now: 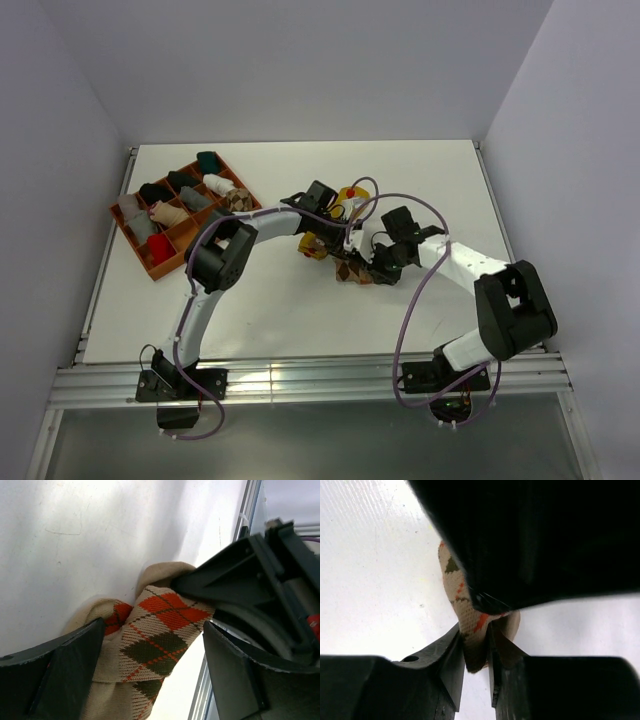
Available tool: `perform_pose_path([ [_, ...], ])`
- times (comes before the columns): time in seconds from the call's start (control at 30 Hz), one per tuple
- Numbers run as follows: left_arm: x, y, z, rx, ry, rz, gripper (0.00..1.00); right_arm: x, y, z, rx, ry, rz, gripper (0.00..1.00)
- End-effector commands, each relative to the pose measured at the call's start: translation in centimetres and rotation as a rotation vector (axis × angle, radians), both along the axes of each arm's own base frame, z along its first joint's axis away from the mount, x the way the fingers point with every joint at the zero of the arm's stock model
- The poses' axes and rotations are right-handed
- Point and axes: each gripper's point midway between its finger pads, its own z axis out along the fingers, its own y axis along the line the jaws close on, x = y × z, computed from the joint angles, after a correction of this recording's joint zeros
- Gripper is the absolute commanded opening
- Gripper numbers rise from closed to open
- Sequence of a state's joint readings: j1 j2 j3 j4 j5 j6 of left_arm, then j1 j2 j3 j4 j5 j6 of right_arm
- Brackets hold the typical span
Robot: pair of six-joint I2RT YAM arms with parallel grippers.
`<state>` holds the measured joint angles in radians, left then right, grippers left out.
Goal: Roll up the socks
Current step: Roll the sock at the center of the board.
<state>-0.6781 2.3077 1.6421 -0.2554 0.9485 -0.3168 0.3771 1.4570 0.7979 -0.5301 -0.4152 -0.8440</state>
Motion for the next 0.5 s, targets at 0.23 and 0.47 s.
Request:
perform_pose_path([
  [0.23,1.6,1.7,-3.6,0.123,-0.076,0.088,0.89,1.2,-0.1,2.7,0.102,0.034,-0.048,0.36],
  [0.47,2.3,1.6,-2.2,0.107,-0.114,0.099,0.9,1.6,-0.9,3.5,0.132,0.046,-0.081,0.46],
])
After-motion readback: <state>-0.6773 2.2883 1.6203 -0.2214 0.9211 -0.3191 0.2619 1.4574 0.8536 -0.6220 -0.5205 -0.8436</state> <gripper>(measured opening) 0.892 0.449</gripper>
